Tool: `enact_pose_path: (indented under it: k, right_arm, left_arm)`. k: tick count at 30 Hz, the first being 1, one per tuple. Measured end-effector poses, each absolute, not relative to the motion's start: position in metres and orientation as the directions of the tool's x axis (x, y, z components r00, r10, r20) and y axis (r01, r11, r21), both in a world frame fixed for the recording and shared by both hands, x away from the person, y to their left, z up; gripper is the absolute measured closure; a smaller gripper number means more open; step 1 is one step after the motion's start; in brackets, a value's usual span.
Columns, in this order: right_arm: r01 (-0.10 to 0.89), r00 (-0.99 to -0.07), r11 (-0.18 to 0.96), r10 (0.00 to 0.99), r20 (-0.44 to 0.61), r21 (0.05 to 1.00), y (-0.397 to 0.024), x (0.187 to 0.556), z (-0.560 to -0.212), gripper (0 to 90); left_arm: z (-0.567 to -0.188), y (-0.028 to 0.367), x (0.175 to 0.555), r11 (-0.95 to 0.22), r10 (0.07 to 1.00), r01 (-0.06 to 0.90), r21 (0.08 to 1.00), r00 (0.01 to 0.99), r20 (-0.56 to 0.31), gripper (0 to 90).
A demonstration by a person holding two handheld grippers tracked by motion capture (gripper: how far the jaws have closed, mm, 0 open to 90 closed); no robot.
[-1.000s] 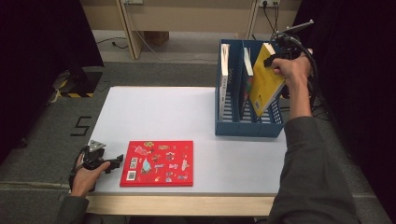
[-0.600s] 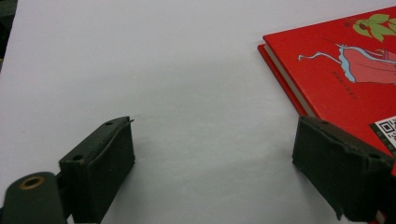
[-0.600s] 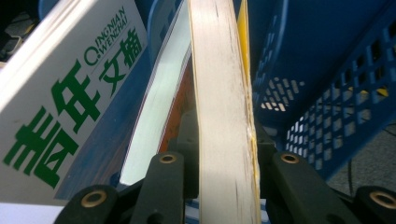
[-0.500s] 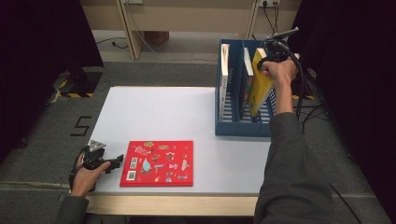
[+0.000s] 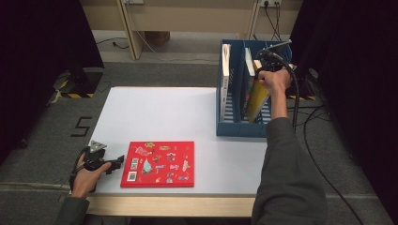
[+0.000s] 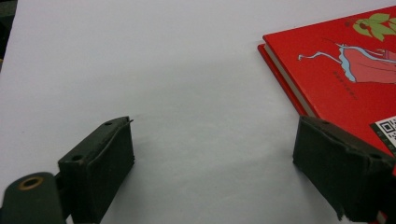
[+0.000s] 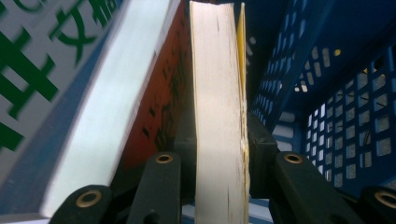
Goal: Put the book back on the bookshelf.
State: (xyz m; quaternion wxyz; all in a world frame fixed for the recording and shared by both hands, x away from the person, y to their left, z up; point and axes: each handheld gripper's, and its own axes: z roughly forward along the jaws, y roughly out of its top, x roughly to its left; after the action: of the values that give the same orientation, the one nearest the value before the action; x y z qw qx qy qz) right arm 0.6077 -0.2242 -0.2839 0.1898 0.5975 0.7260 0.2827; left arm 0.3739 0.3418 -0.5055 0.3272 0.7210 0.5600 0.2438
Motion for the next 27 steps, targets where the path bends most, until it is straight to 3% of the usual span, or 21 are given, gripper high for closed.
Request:
enact_pose_path:
  k: [27]
  right_arm:
    - [0.687, -0.292, 0.155, 0.953, 0.075, 0.71, -0.244, 0.57, -0.28, 54.0]
  left_arm:
    - [-0.506, 0.342, 0.374, -0.159, 0.967, 0.648, 0.745, 0.254, -0.014, 11.1]
